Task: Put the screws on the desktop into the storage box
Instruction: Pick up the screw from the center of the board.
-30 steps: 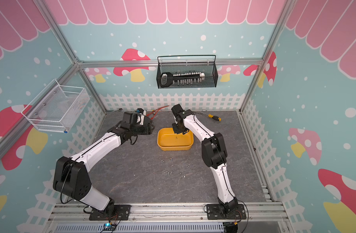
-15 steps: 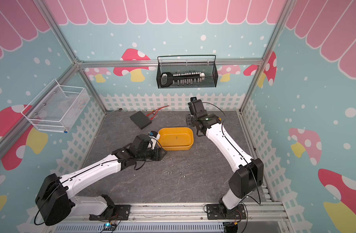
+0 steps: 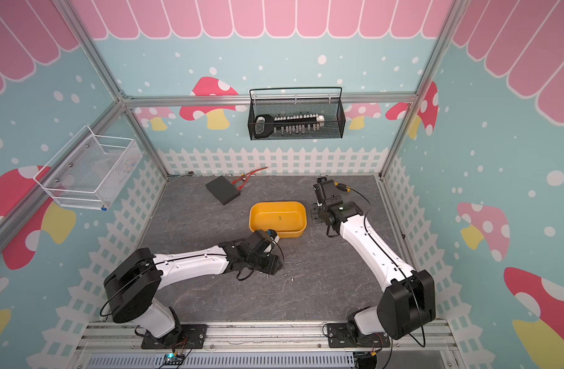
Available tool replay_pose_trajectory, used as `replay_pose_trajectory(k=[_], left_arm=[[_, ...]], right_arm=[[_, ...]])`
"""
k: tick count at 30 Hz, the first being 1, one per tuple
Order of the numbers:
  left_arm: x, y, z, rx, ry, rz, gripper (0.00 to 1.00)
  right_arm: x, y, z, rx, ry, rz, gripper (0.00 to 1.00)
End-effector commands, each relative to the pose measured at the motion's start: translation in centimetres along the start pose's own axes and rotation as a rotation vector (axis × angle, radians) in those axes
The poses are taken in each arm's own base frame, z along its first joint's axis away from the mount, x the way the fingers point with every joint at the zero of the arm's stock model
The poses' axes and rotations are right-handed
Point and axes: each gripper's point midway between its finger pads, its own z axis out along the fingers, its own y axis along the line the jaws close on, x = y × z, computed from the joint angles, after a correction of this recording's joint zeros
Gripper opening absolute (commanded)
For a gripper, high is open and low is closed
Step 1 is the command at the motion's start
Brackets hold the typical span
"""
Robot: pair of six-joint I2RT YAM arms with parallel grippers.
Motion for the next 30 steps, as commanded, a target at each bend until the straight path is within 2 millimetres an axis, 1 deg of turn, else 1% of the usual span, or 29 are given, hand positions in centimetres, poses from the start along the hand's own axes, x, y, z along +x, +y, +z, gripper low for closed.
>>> replay_pose_trajectory(k=[1,3,8,10,13,16,18,22,24,27,30], left_arm=[[-1.0,-1.6,0.5,0.032,-0.015,0.066,0.51],[-1.1,-1.8,1.0,0.024,-0.005,0.090,0.51],[-0.9,-0.7,2.1,-0.044,0.031,0.134,0.47],[-0.6,-0.2,2.0,-0.066,0.040,0.131,0.46],[-0.1,0.7,1.1,-0.101,0.031,0.112,0.45],[1.0,1.5,0.8,-0.125,0.057,0.098,0.44],[1.6,1.5,0.9,-0.116,0.070,0.086,0.44],[1.8,1.5,0.5,-0.119,0.065,0.071,0.42],[2.1,1.8,0.3,-0.131,0.064,0.065,0.42],[2.6,2.4,0.9,-0.149,0.081,0.058,0.41],[3.0,2.4,1.4,-0.153,0.099,0.056,0.40]], right_arm=[[0.4,-0.8,-0.3,0.000,-0.008,0.012,0.35],[0.7,-1.2,-0.4,0.002,-0.009,0.018,0.35],[1.0,-2.1,-0.9,0.012,-0.016,0.030,0.36],[1.2,-2.4,-0.9,0.011,-0.015,0.034,0.36],[1.4,-2.4,-1.0,0.007,-0.012,0.037,0.36],[1.5,-2.5,-0.8,0.005,-0.007,0.039,0.37],[1.6,-2.4,-0.7,0.000,-0.003,0.039,0.37],[1.5,-2.3,-0.6,-0.004,0.000,0.038,0.37],[1.5,-2.2,-0.7,-0.006,-0.004,0.039,0.37],[1.5,-2.2,-0.6,-0.008,-0.002,0.038,0.38],[1.5,-2.1,-0.5,-0.012,0.002,0.038,0.38]])
